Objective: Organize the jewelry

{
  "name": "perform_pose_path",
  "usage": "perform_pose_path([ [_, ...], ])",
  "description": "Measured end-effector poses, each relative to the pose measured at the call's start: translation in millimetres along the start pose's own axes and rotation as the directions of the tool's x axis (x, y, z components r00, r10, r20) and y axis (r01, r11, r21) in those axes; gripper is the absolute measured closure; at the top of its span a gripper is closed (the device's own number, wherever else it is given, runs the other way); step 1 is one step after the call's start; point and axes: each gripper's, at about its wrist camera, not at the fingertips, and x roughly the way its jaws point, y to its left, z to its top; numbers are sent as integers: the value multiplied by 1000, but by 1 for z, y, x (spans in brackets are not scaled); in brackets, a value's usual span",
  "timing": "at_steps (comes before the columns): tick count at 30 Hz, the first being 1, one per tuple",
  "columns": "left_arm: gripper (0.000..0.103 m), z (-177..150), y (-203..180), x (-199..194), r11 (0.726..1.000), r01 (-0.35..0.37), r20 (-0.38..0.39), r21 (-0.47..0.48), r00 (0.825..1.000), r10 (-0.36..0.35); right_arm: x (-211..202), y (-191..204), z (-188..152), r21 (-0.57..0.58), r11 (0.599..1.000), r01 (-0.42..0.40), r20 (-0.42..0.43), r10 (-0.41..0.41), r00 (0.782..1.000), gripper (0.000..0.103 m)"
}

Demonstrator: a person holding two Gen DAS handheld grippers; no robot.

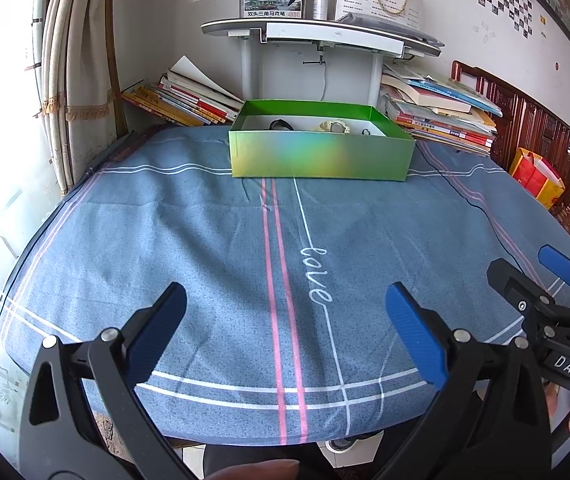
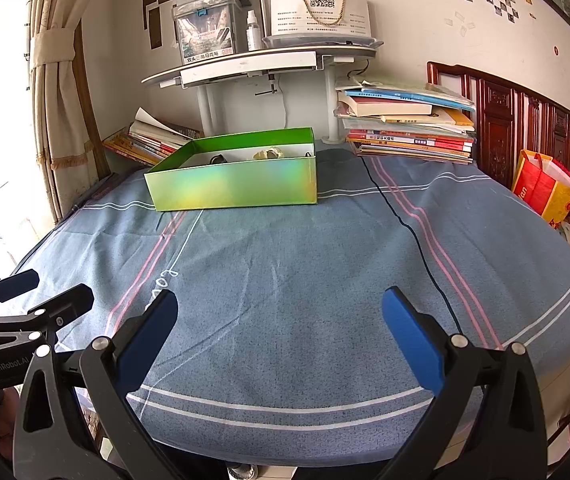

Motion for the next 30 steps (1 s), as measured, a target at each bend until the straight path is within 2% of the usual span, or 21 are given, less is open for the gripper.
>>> perform_pose_path([
  [17,4,-1,-1,3,1000,-1,-8,2,1000,1,0,-2,1,-3,1000,-3,-2,3,1000,3],
  [30,4,-1,8,10,999,25,-33,-45,999,-26,3,-1,-1,-10,1000,-5,-13,5,1000,3],
])
